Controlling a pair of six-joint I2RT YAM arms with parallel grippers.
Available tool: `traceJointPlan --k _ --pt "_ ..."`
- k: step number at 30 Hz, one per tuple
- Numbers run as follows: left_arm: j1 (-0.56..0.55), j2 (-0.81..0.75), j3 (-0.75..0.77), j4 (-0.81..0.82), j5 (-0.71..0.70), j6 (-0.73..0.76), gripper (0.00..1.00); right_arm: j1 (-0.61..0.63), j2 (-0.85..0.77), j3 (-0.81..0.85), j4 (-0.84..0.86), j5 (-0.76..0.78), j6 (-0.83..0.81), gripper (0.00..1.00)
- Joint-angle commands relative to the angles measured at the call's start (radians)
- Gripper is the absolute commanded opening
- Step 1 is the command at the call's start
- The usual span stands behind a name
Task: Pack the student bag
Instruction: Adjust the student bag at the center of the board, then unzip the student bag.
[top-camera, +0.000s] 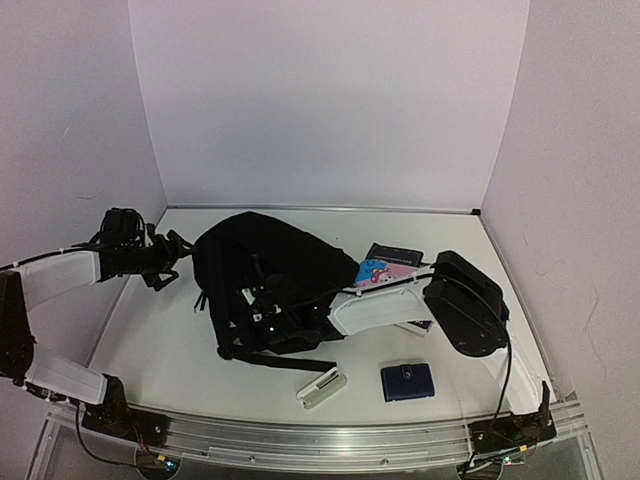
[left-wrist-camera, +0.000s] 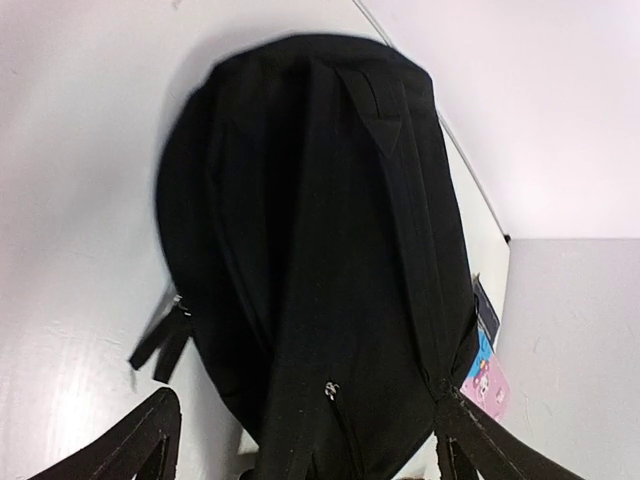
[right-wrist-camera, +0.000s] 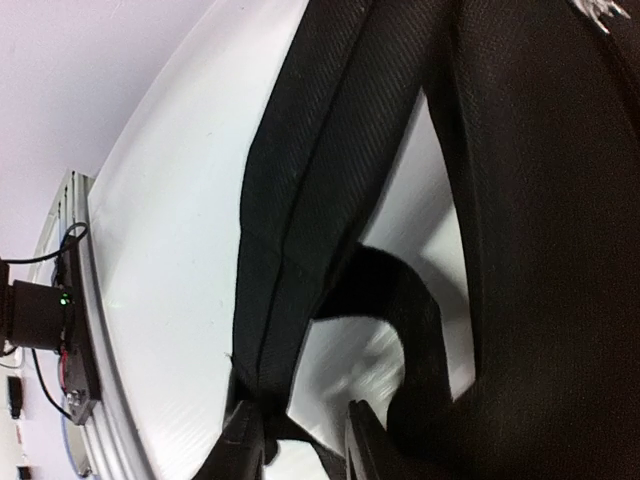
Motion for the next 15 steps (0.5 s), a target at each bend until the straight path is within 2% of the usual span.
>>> traceJointPlan --k 1,6,12,15 --pt "-0.069 0.109 -0.004 0.090 0.086 -0.037 0.89 0.004 -0.210 -0.057 -0.041 0.064 -0.018 0.40" --pt "-0.111 0.192 0.004 0.194 0.122 -0.073 0.91 -0.003 -0.314 -0.100 -0.105 0.178 -0.009 0.54" --pt "-0.113 0.289 0.035 0.196 0.117 -0.073 0.91 -0.053 -0.320 -0.109 -0.139 0.219 -0.006 0.56" --pt "-0.113 0.336 0.028 0.209 0.126 -0.086 0.88 -0.072 -0.302 -0.098 -0.142 0.229 -0.015 0.56"
